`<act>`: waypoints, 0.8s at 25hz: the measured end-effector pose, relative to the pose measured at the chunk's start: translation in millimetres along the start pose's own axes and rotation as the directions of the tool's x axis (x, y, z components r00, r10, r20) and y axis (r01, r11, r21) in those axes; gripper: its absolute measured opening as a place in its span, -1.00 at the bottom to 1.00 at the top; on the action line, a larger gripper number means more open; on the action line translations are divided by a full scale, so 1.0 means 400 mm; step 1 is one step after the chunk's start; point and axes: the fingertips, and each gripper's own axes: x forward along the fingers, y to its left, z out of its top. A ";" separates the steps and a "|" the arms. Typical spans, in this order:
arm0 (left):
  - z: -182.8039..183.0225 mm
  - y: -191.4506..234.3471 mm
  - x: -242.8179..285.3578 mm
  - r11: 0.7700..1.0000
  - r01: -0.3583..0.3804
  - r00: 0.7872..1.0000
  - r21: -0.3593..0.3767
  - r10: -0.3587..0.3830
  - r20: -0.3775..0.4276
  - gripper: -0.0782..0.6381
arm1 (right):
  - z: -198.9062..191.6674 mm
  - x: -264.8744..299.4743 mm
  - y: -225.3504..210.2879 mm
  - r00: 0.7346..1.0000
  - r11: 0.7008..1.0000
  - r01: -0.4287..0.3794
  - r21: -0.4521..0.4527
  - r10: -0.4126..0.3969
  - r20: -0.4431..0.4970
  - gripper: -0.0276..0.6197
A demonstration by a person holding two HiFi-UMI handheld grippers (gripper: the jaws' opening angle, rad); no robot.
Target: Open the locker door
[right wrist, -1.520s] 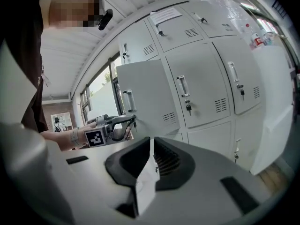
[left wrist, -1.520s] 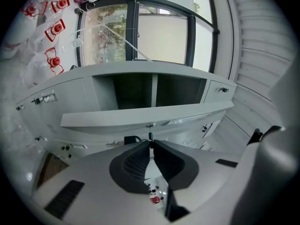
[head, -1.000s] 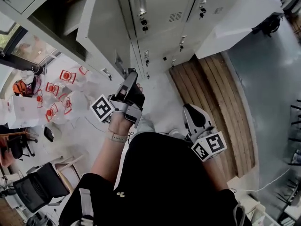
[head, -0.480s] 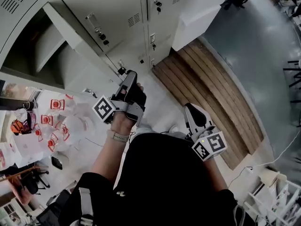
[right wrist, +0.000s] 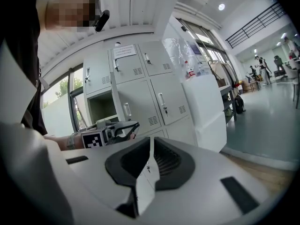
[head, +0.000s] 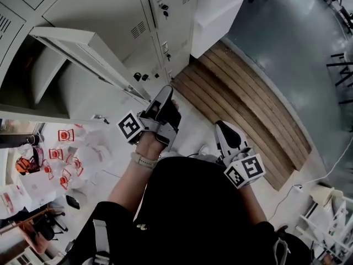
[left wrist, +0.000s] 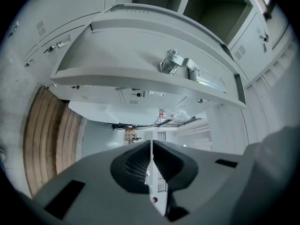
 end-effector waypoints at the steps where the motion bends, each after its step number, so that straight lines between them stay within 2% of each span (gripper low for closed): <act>1: -0.005 0.001 0.003 1.000 -0.003 1.000 0.002 0.004 -0.011 -0.69 | 0.000 0.003 -0.002 1.000 1.000 -0.002 0.002 0.002 -0.001 -0.78; 4: -0.026 -0.007 0.004 0.999 -0.010 0.998 0.048 0.013 -0.063 -0.69 | 0.001 0.012 -0.004 1.000 1.000 -0.018 0.004 0.018 -0.006 -0.78; 7: -0.053 -0.031 -0.003 0.989 -0.007 0.993 0.150 0.025 -0.114 -0.69 | 0.004 0.025 0.001 0.999 0.999 -0.051 0.002 0.051 -0.010 -0.78; 9: -0.062 -0.042 -0.020 0.974 -0.017 0.991 0.227 0.047 -0.128 -0.69 | 0.004 0.041 0.013 0.996 0.997 -0.083 -0.004 0.083 -0.015 -0.78; 11: -0.060 -0.039 -0.053 0.943 -0.053 0.987 0.329 0.100 -0.127 -0.69 | 0.003 0.061 0.036 0.992 0.992 -0.127 -0.019 0.127 -0.022 -0.78; 12: -0.052 -0.037 -0.074 0.911 -0.074 0.983 0.406 0.135 -0.125 -0.69 | 0.003 0.072 0.050 0.988 0.988 -0.152 -0.030 0.151 -0.027 -0.78; 14: -0.035 -0.047 -0.110 0.825 -0.090 0.977 0.558 0.182 -0.112 -0.69 | 0.003 0.097 0.081 0.979 0.978 -0.204 -0.053 0.202 -0.039 -0.78; 17: -0.023 -0.066 -0.165 0.703 -0.124 0.971 0.701 0.233 -0.061 -0.69 | 0.001 0.130 0.127 0.961 0.958 -0.275 -0.076 0.271 -0.057 -0.78; 18: -0.019 -0.068 -0.186 0.650 -0.147 0.965 0.746 0.259 -0.036 -0.69 | 0.000 0.139 0.142 0.954 0.951 -0.298 -0.082 0.293 -0.063 -0.78; 20: -0.012 -0.073 -0.231 0.528 -0.193 0.950 0.827 0.311 0.024 -0.69 | -0.003 0.156 0.176 0.938 0.934 -0.344 -0.094 0.338 -0.074 -0.78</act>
